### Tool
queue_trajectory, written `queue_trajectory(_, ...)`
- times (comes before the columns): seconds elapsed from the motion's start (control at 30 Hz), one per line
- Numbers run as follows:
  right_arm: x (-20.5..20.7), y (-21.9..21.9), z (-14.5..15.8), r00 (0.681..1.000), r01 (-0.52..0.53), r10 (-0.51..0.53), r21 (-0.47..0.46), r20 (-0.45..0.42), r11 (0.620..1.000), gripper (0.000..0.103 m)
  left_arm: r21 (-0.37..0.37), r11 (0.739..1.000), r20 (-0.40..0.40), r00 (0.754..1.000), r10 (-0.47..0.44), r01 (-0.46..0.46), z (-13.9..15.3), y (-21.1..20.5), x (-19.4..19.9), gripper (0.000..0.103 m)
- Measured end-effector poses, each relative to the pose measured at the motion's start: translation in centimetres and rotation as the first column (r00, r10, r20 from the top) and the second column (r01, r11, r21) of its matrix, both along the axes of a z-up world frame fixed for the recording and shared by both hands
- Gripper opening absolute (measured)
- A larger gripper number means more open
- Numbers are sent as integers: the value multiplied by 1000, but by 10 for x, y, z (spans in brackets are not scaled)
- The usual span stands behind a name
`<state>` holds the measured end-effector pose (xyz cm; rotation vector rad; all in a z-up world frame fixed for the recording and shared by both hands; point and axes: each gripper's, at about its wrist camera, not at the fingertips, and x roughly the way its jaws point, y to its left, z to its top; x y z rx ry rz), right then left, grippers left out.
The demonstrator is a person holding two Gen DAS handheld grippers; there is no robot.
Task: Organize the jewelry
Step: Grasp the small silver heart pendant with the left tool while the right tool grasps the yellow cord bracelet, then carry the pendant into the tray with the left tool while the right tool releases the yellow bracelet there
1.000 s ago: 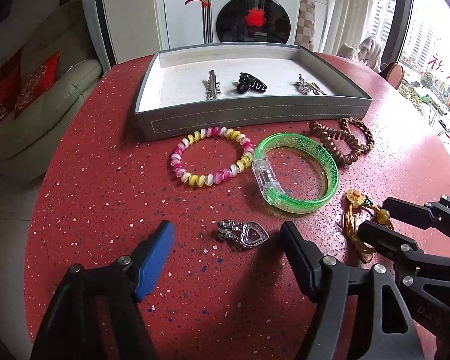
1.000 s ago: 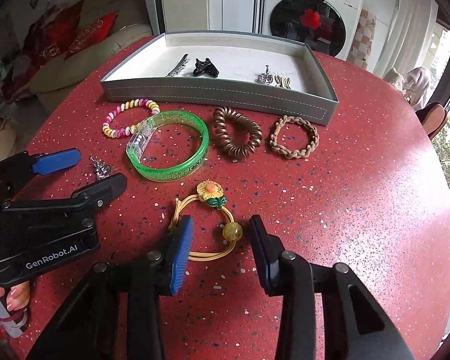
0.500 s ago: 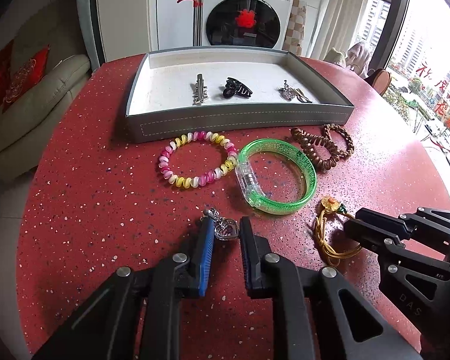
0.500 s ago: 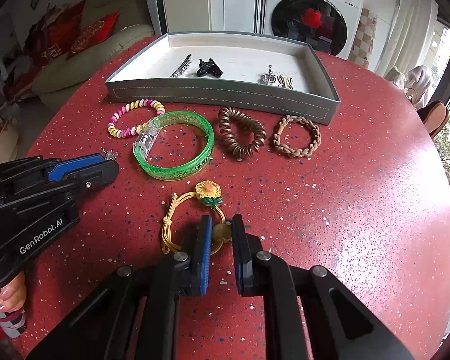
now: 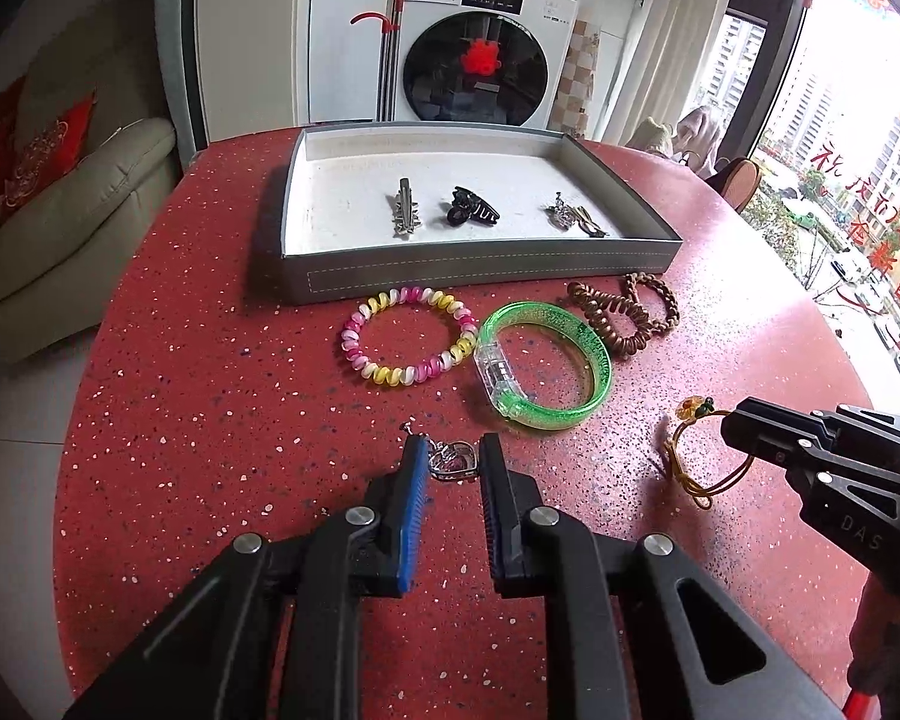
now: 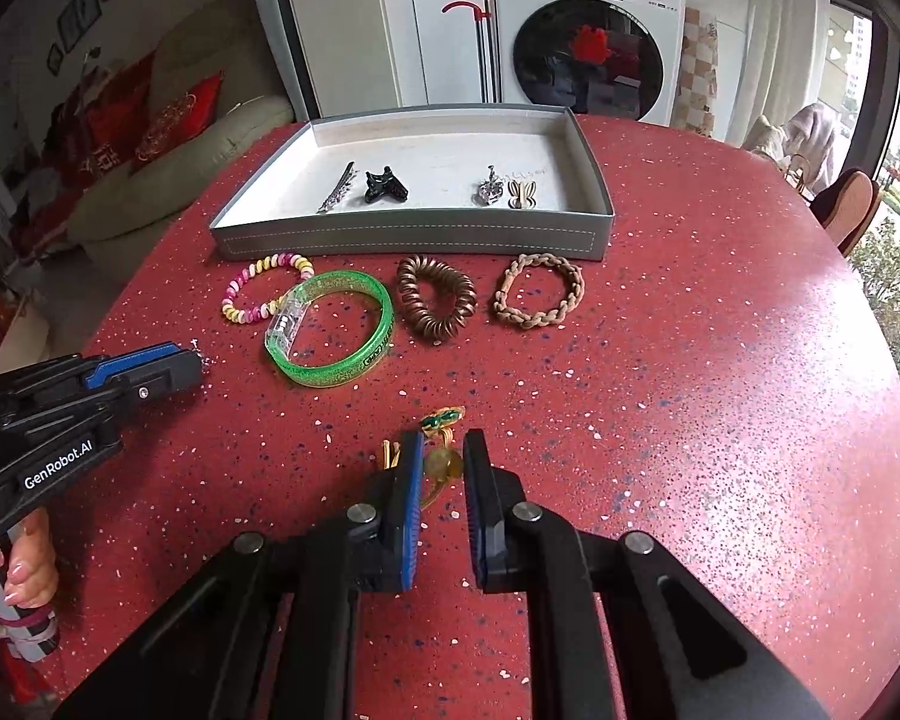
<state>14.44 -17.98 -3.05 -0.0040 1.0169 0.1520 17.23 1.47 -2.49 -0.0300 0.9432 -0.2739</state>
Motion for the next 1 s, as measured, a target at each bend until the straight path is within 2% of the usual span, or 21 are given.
queue_trajectory(0.27,4,-4,21,999,1,-3,56,32,998,14,-14,1000,22,1000,5,-5,24,4,3,36)
queue_trajectory(0.5,29,-6,51,997,-9,1,96,82,995,14,-25,1000,75,997,6,-4,57,4,24,36)
queue_trajectory(0.77,85,-12,75,995,-9,-6,151,98,988,14,-18,999,129,991,34,-32,88,3,72,36)
queue_trajectory(1.0,141,-14,75,995,23,-38,165,87,986,14,-14,997,119,990,79,-78,90,3,130,36)
